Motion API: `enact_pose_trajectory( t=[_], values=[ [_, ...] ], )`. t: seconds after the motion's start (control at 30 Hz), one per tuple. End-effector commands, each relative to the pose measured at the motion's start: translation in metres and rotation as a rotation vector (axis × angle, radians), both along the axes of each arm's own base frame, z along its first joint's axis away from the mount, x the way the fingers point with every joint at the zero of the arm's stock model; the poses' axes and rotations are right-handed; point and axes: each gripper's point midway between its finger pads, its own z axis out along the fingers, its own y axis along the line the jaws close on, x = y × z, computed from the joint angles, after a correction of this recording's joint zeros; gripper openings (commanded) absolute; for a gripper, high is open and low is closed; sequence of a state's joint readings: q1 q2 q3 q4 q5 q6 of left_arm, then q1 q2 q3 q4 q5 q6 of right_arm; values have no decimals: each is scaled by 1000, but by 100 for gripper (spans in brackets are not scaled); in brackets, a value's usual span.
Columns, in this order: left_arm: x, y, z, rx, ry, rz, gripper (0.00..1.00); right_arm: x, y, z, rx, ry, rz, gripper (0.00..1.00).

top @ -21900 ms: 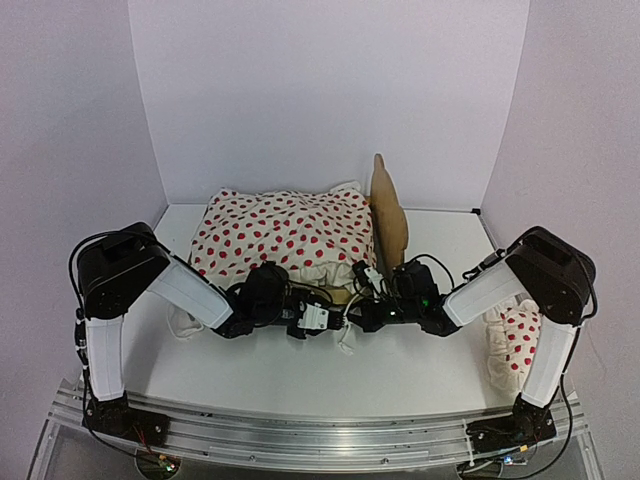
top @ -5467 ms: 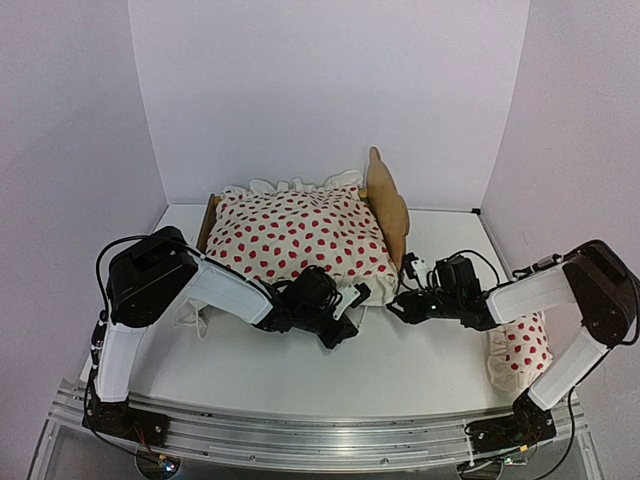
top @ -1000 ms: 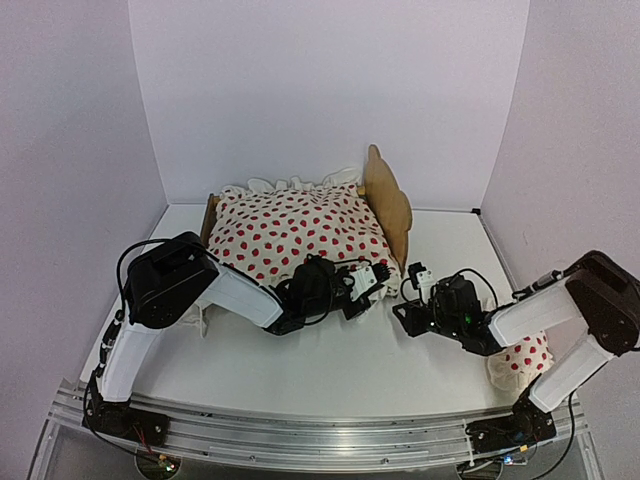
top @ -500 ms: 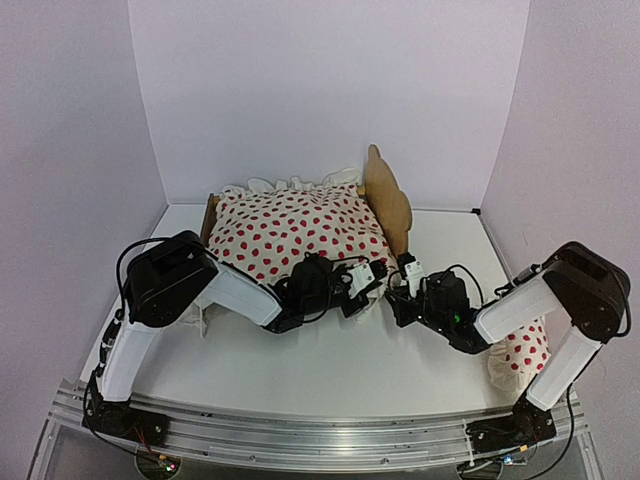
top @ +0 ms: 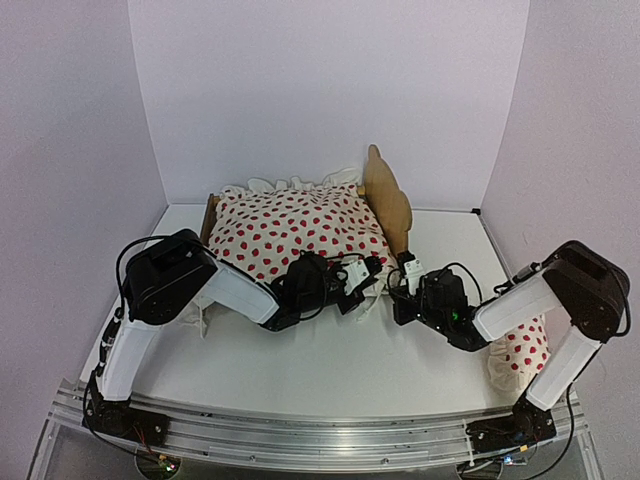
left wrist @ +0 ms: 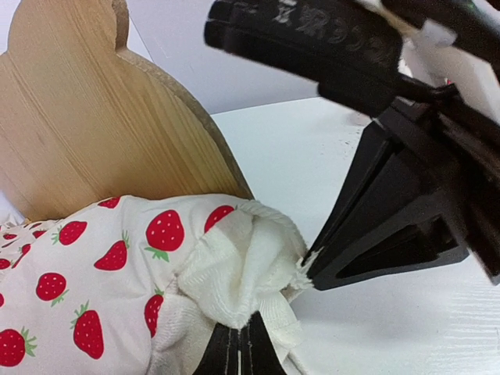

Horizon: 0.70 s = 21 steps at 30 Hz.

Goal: Set up the pet bed

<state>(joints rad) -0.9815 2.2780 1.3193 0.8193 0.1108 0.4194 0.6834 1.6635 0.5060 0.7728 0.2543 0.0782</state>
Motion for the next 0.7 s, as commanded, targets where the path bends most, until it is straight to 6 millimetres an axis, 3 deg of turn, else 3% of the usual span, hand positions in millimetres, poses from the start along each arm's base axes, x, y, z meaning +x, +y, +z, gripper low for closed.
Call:
enact_pose_trajectory(
  t=[0.0, 0.23, 0.33, 0.4, 0.53, 0.67],
  values=[
    [10, 7, 33, -78, -40, 25, 0, -21, 3, 11, 48, 55, 64, 0],
    [6, 10, 21, -60, 57, 18, 3, -28, 17, 26, 103, 96, 147, 0],
    [-7, 12, 10, -30, 148, -19, 28, -27, 18, 28, 126, 119, 149, 0],
    [-23, 14, -1, 6, 230, -64, 38, -26, 18, 29, 137, 123, 144, 0],
    [-49, 25, -23, 64, 401, -83, 37, -21, 22, 37, 150, 118, 151, 0],
    [-51, 35, -49, 129, 479, -24, 37, -18, 24, 39, 141, 120, 154, 0]
  ],
)
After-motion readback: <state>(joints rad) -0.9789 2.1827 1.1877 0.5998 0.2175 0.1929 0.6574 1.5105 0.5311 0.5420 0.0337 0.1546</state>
